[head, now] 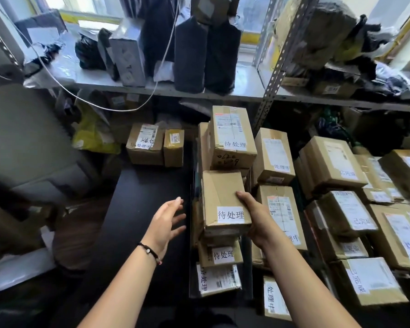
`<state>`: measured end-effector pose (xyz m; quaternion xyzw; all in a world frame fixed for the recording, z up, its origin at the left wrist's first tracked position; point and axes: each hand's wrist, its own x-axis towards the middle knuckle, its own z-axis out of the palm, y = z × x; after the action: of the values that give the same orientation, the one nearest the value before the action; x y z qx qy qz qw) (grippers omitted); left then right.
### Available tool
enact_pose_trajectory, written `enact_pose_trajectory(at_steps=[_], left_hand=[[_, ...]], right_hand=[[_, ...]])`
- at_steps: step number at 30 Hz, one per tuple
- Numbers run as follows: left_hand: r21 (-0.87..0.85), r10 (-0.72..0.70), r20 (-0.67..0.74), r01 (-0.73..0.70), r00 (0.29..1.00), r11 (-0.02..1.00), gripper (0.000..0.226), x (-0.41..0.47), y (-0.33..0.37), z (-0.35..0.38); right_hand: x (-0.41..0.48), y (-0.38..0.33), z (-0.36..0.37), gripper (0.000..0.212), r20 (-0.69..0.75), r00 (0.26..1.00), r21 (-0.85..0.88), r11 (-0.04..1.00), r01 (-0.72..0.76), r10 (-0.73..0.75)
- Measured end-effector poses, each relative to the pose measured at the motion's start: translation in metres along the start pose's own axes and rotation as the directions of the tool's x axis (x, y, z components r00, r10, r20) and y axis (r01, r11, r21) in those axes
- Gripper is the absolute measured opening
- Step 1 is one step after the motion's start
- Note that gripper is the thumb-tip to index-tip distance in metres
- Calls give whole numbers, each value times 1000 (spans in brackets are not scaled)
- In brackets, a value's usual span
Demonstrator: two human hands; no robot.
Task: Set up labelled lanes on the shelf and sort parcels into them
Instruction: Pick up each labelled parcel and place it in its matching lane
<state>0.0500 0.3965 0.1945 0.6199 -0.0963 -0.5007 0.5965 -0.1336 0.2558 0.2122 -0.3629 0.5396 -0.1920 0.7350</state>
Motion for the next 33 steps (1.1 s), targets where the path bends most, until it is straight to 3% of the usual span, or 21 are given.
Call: enact_pose_trajectory(at_steps=[12,17,24,28,33], left_hand=[[3,-140,11,139,990,990,44,-20,-24,16],[5,-120,26,120,992,993,48,-23,-17,19],[-21,-72,5,72,997,997,51,-23,-3,20],[-37,-48,-14,47,999,998,53,-22,0,15],[-24,-43,-18,42,999,999,53,-21,13,-1]], right_hand=[[8,4,-4,35,-52,994,-28,995,92,-93],[1,-6,-16,41,-25,999,32,999,22,-21],[-8,-23,-38,51,-43,998,161,985,61,-55],[-25,-41,-39,49,-4,981,291,939,186,-193],[-46,-62,-7,54,97,925,303,896,325,-368]])
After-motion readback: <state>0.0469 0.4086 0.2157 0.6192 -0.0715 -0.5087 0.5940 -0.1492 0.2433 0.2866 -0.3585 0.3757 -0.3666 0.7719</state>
